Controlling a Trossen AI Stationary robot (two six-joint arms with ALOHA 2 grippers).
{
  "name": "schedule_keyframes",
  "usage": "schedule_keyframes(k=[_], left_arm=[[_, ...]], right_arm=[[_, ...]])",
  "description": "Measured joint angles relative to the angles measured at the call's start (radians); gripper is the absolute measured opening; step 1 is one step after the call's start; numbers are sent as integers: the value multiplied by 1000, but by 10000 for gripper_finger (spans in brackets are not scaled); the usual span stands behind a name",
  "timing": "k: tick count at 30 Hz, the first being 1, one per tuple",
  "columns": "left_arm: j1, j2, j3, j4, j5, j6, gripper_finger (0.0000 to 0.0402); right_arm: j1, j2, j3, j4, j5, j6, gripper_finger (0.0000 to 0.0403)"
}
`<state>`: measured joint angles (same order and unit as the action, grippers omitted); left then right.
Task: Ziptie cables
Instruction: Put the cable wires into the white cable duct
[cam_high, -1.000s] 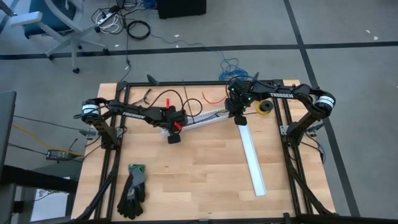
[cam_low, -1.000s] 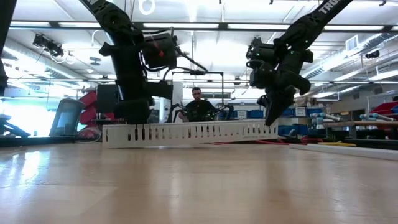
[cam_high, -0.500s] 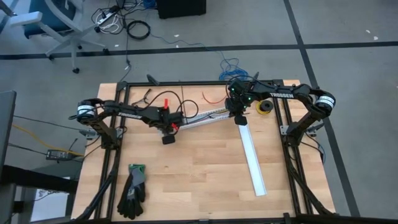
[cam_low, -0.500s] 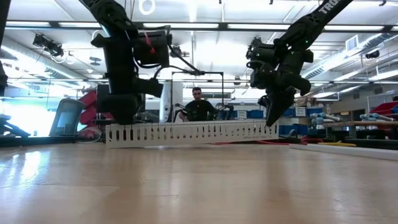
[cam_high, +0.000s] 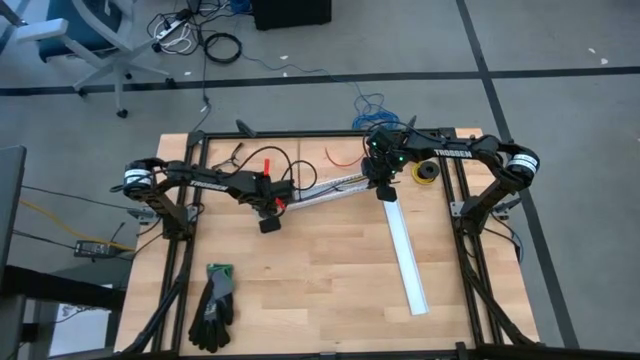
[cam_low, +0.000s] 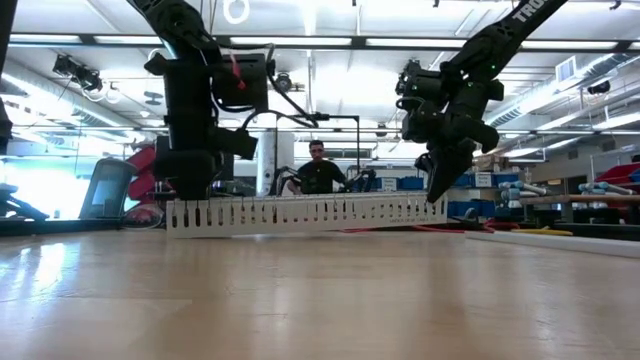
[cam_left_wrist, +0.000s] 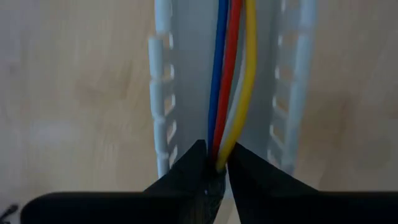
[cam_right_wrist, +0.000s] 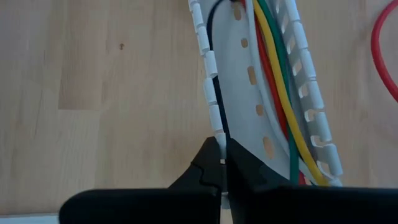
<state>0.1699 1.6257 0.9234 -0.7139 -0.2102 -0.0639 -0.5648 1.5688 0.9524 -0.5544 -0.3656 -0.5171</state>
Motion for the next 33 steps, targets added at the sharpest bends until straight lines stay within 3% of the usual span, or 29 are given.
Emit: schedule_keyframes(k=[19,27,33], left_arm=[[1,0,0,65,21,-4,140],[2,-7,0,78,21,16,143],[10,-10,43,-31,21,7,143]], right_arm=[[-2,0,-2,-4,7,0,0],[-2,0,-2,-5,8,1,0],[0,0,-2,7,-6,2,0]])
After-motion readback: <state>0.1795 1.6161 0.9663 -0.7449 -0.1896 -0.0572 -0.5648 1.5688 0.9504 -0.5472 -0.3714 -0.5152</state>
